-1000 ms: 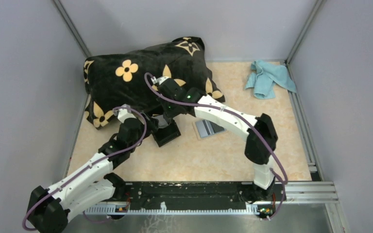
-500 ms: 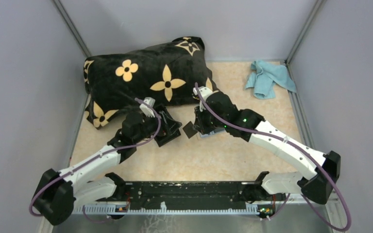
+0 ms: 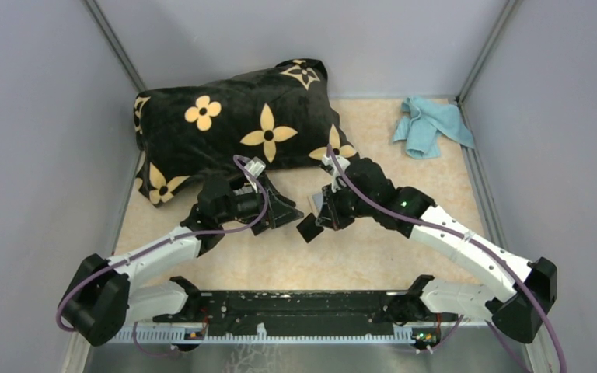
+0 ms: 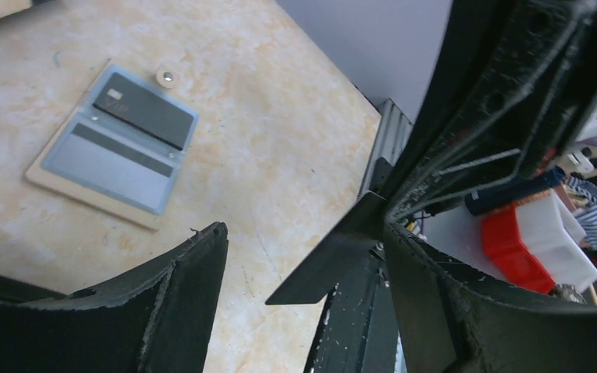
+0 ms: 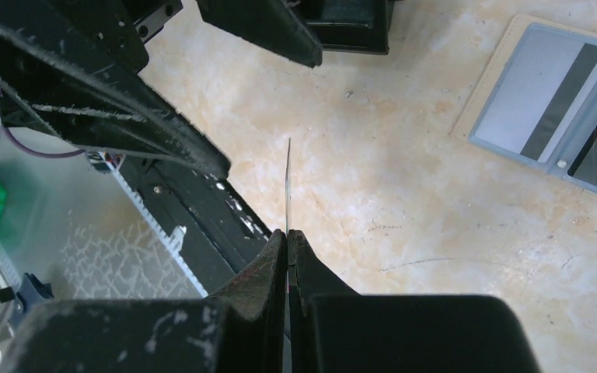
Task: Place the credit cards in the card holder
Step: Pick up the credit card from the storage box.
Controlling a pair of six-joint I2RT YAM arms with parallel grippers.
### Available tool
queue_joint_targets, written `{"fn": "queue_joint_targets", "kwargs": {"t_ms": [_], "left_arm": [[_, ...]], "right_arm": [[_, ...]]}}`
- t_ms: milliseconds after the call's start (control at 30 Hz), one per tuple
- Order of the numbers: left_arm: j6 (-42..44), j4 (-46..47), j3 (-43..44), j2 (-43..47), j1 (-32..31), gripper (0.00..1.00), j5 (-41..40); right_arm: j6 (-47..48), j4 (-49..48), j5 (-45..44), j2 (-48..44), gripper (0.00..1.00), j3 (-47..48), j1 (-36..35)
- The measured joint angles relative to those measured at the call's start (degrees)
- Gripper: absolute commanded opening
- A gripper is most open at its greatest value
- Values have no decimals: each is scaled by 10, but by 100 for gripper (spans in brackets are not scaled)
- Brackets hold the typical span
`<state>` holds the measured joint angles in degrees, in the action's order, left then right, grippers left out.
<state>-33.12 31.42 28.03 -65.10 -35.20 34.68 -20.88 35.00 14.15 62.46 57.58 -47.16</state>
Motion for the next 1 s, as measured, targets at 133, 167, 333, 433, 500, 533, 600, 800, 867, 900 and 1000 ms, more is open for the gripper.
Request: {"fn": "queue_joint_targets", "kwargs": {"t_ms": [133,167,333,433,500,533,600,800,867,900,1000], "left_arm": [[0,33,-5,-9,0,76,40],[0,38,-7,-10,0,75,47],[3,49,-8,-23,0,74,71],[4,57,-8,-40,0,70,87],[4,59,-8,-50,0,68,98],[4,60,-8,-56,0,67,102],[4,60,-8,-66,0,63,113],[3,73,-7,-83,0,46,143],[0,80,-6,-88,0,37,152],[-2,87,-5,-93,0,33,159],[-7,104,-5,-105,0,18,174]], "right_arm": [[-2,-11,34,-3,0,-11,24],[-3,-15,44,-3,0,-14,29],[-4,-28,88,-2,0,-21,48],[-4,-34,113,-2,0,-21,59],[-6,-41,126,0,0,-21,64],[-7,-43,132,1,0,-21,65],[-7,-49,145,7,0,-21,69],[-8,-66,175,25,0,-26,82],[-8,-67,185,30,0,-29,88],[-8,-68,189,33,0,-30,91],[-8,-69,202,39,0,-32,99]]}}
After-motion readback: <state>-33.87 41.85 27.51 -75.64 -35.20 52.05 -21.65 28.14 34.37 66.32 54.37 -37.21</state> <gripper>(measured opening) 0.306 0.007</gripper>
